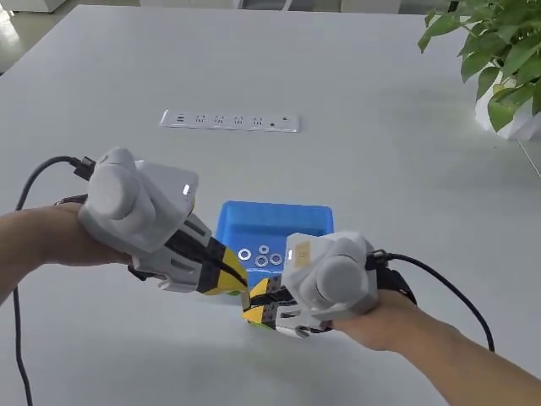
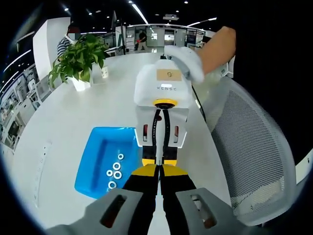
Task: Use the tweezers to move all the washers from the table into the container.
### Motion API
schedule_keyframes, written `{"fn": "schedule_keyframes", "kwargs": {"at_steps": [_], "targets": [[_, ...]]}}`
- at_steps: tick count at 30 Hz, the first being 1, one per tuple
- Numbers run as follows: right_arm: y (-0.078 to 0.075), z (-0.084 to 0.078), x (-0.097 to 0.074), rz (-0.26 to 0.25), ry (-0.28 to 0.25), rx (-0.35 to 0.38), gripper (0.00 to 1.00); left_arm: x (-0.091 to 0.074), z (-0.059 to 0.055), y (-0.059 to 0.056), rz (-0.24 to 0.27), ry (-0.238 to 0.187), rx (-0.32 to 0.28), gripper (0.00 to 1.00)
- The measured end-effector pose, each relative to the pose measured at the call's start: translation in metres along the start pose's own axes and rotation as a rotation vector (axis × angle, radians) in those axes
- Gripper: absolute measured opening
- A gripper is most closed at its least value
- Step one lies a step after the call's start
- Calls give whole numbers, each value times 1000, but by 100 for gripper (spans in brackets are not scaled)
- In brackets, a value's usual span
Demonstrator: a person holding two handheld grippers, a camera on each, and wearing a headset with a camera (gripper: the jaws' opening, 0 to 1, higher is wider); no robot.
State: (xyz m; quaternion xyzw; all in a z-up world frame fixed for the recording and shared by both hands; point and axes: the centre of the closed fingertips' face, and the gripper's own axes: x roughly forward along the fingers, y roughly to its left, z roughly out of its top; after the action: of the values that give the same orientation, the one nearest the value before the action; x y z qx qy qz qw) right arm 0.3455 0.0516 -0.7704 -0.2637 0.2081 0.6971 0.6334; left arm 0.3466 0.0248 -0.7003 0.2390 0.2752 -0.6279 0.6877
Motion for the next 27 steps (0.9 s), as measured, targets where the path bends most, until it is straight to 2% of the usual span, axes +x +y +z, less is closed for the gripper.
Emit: {"fn": "schedule_keyframes", "kwargs": {"at_steps": [6,14,27], "targets": [[1,0,0,-2,5,-7,6,1,-1,-1,-5,8,-9,5],[1,1,0,-6,4,-12,6,3,-7,-1,-2,41,-11,6],[3,3,-1,1,4,-17,6,-8,-6,2,54,0,-55,17]]}}
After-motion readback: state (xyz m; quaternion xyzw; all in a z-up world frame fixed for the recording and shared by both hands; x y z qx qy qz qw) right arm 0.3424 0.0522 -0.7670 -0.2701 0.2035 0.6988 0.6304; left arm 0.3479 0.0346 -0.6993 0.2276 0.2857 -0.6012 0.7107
